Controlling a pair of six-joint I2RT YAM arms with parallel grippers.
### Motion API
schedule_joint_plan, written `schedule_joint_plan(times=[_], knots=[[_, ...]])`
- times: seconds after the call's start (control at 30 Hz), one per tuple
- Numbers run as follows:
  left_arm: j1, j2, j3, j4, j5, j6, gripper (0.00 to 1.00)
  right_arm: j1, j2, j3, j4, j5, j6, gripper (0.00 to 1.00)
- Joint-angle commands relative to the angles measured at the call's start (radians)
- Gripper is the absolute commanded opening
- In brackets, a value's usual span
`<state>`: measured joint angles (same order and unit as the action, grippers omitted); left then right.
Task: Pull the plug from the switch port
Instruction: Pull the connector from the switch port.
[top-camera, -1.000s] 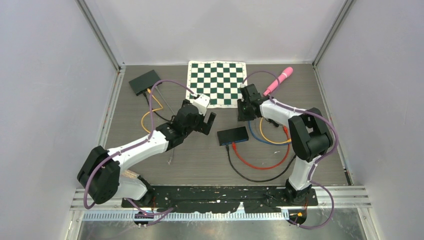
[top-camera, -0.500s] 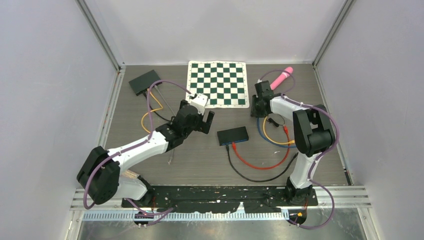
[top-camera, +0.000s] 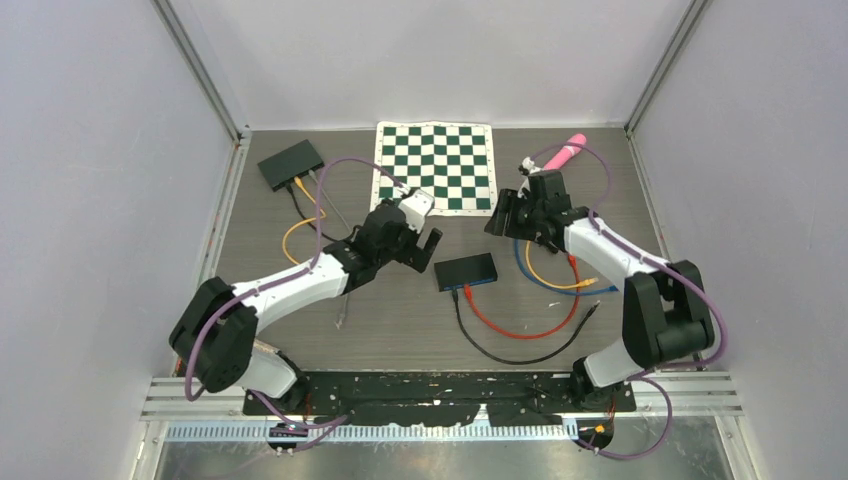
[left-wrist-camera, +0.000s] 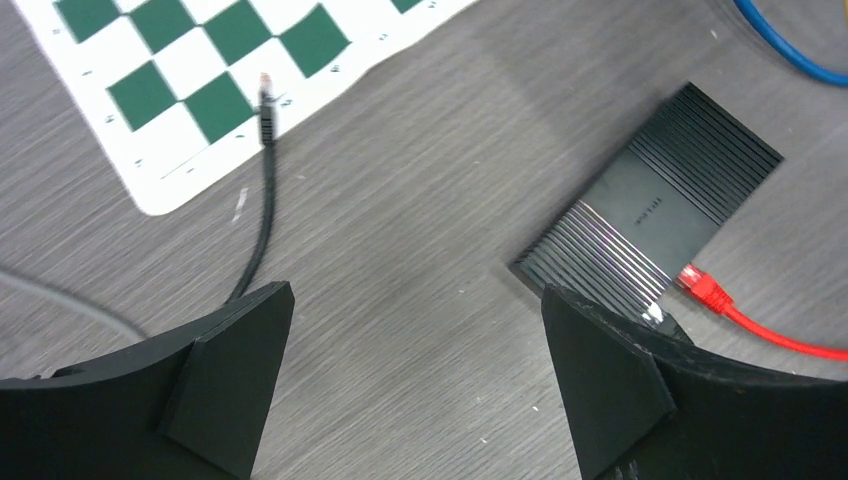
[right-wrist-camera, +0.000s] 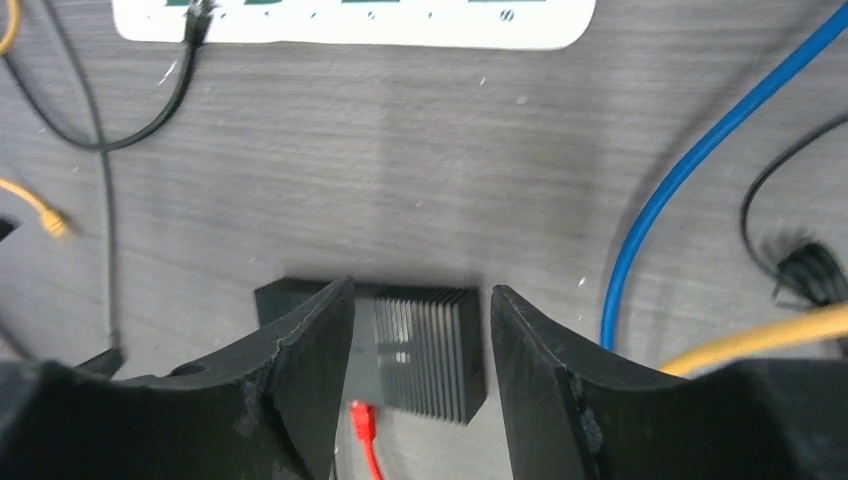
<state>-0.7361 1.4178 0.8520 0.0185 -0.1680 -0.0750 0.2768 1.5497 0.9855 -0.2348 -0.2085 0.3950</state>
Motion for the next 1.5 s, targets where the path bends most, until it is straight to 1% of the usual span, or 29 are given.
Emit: schedule_joint_plan(times=[0.0,0.17,0.23,0.37,0.5,0.7,0.93,1.17,1.3,1.4,1.47], knots=[[0.003,0.065,0.075,-0.037,0.161,0.110,0.99,0.002,-0.124,-0.128,0.066,-0.098,0.069,0.60],[0.001,0.146,0.141,-0.089,0.268,0.148,1.00,0.002,-0.252,-0.325,0.200,-0.192,0.201,0.61],[-0.002,0.172,0.173,-0.103,0.321,0.167,0.99,0.003,-0.290,-0.382,0.226,-0.204,0.254,0.61],[-0.031,0.234,0.221,-0.160,0.374,0.249,1.00,0.003,-0.339,-0.450,0.260,-0.220,0.285,0.61],[-0.062,0.288,0.266,-0.241,0.398,0.340,1.00,0.005,-0.350,-0.481,0.257,-0.233,0.291,0.61],[-0.067,0.357,0.329,-0.338,0.420,0.395,1.00,0.005,-0.325,-0.489,0.270,-0.246,0.291,0.61],[-0.067,0.431,0.371,-0.382,0.405,0.423,0.99,0.005,-0.308,-0.484,0.272,-0.253,0.283,0.61],[-0.067,0.475,0.401,-0.391,0.395,0.426,1.00,0.005,-0.277,-0.485,0.284,-0.270,0.284,0.61],[-0.066,0.489,0.406,-0.398,0.405,0.422,0.91,0.005,-0.250,-0.494,0.307,-0.286,0.308,0.60],[-0.066,0.494,0.403,-0.399,0.414,0.422,0.85,0.005,-0.214,-0.510,0.354,-0.324,0.333,0.57],[-0.067,0.498,0.400,-0.406,0.425,0.429,0.78,0.007,-0.186,-0.517,0.382,-0.341,0.352,0.54]])
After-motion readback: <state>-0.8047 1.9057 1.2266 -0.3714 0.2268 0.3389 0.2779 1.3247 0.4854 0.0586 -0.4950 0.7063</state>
